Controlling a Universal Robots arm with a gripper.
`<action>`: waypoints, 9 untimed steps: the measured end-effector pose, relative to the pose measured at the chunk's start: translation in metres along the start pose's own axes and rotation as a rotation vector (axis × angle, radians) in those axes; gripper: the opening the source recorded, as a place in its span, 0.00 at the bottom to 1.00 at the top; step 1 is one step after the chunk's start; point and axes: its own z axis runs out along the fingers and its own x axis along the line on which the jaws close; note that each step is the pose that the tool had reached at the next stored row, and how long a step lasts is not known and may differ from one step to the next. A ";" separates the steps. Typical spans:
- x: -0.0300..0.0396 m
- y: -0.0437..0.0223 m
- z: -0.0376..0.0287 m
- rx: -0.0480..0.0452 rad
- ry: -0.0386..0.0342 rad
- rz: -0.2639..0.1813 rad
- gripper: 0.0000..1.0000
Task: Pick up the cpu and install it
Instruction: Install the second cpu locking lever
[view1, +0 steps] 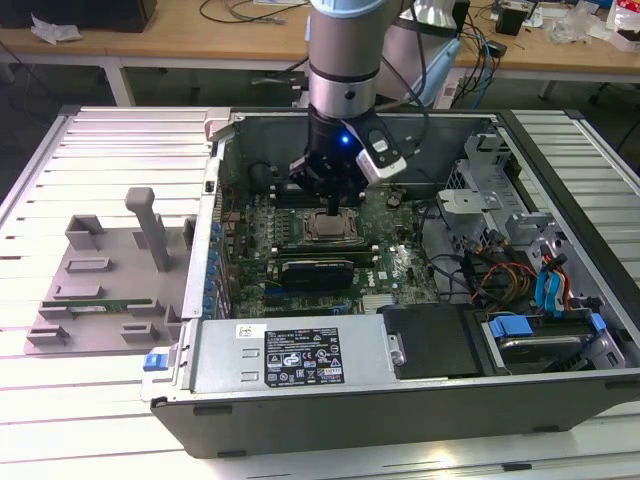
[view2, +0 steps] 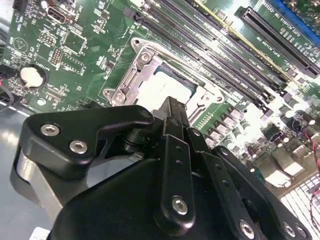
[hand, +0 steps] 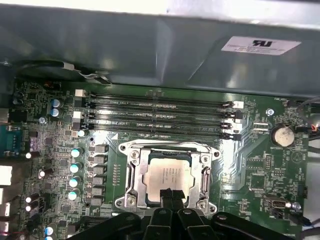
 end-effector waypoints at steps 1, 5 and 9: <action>-0.0001 0.0002 -0.0040 0.0022 0.0001 0.000 0.11; -0.0004 0.0007 -0.0168 0.0078 0.0006 0.000 0.11; -0.0004 0.0007 -0.0172 0.0078 0.0006 0.000 0.11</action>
